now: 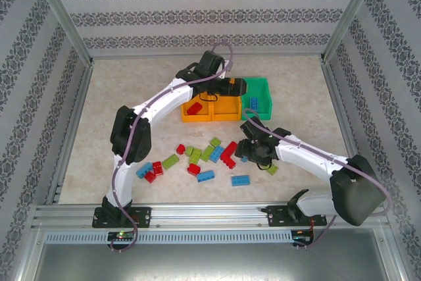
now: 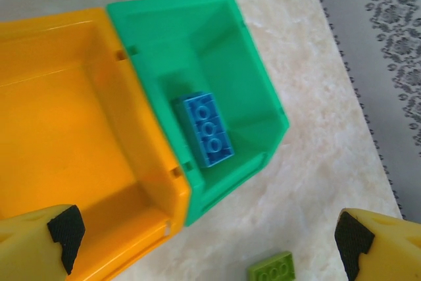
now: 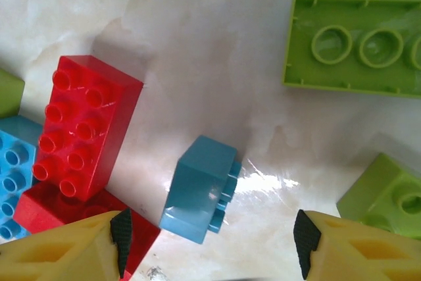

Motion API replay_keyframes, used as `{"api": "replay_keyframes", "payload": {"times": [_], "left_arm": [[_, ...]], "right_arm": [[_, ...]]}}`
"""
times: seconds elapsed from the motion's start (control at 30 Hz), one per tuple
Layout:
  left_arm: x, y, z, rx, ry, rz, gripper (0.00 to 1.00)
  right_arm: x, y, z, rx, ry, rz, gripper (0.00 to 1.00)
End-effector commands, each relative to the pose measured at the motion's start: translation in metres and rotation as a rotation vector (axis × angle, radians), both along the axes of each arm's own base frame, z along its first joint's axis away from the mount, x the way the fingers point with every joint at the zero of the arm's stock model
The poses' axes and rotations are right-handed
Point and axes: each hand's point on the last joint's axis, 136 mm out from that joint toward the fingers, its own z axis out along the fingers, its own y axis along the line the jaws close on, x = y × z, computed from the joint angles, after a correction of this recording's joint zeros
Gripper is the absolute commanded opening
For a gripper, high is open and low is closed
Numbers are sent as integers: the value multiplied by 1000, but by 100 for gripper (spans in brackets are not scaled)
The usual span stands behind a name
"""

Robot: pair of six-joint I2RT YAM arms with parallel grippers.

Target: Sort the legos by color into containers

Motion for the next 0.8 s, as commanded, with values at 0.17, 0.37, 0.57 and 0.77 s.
{"api": "replay_keyframes", "payload": {"times": [0.17,0.37,0.57,0.77], "left_arm": [[1,44,19,10,-70,79,100],[-9,77,23,59,-86,134,100],[-22,108,26,132,-111,181,100],[-39,158,19,177,-95,271,99]], "right_arm": [[5,8,-7,-30,34,16,60],[4,10,-16,-49,65,38,52],[8,12,-14,-69,62,61,35],[15,1,9,-69,-7,42,22]]}}
